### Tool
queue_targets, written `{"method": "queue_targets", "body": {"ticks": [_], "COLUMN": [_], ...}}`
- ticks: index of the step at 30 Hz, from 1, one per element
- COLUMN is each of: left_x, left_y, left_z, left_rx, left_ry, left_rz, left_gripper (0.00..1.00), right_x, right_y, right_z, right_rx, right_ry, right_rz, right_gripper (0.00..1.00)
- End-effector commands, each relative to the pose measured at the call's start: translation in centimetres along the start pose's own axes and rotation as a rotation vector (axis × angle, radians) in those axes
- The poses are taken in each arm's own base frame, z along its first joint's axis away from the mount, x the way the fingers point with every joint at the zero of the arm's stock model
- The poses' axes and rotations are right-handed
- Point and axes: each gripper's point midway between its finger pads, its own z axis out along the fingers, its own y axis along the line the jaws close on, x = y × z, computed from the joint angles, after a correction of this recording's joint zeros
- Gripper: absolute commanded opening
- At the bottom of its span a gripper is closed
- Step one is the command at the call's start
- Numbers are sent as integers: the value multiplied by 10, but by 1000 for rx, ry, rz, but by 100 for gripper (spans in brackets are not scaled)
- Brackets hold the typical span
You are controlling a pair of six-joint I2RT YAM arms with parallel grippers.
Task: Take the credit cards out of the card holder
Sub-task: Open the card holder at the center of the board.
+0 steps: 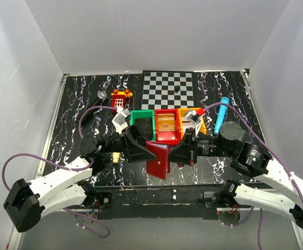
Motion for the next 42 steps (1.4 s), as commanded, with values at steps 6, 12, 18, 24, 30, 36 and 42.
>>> {"method": "queue_targets", "body": {"ticks": [6, 12, 18, 24, 30, 36, 42], "left_x": [-22, -11, -2, 4, 7, 10, 16], "left_y": [58, 81, 83, 84, 80, 79, 83], "left_z": [-14, -22, -27, -30, -27, -31, -38], "left_rx": [-392, -462, -451, -448, -428, -445, -484], "left_ry": [-143, -166, -175, -163, -136, -119, -103], "left_rz": [-6, -93, -99, -96, -80, -63, -52], "left_gripper": [98, 98, 98, 98, 90, 78, 70], "right_x": [-10, -11, -12, -12, -13, -14, -10], "right_y": [-21, -57, -92, -98, -96, -93, -85], "right_z": [-14, -21, -37, -32, -25, -23, -19], "right_rx": [195, 447, 694, 718, 686, 621, 543], "right_ry": [-3, 49, 36, 48, 35, -1, -5], "right_rz": [-23, 29, 77, 100, 116, 166, 199], "right_gripper": [1, 1, 1, 1, 1, 1, 1]}}
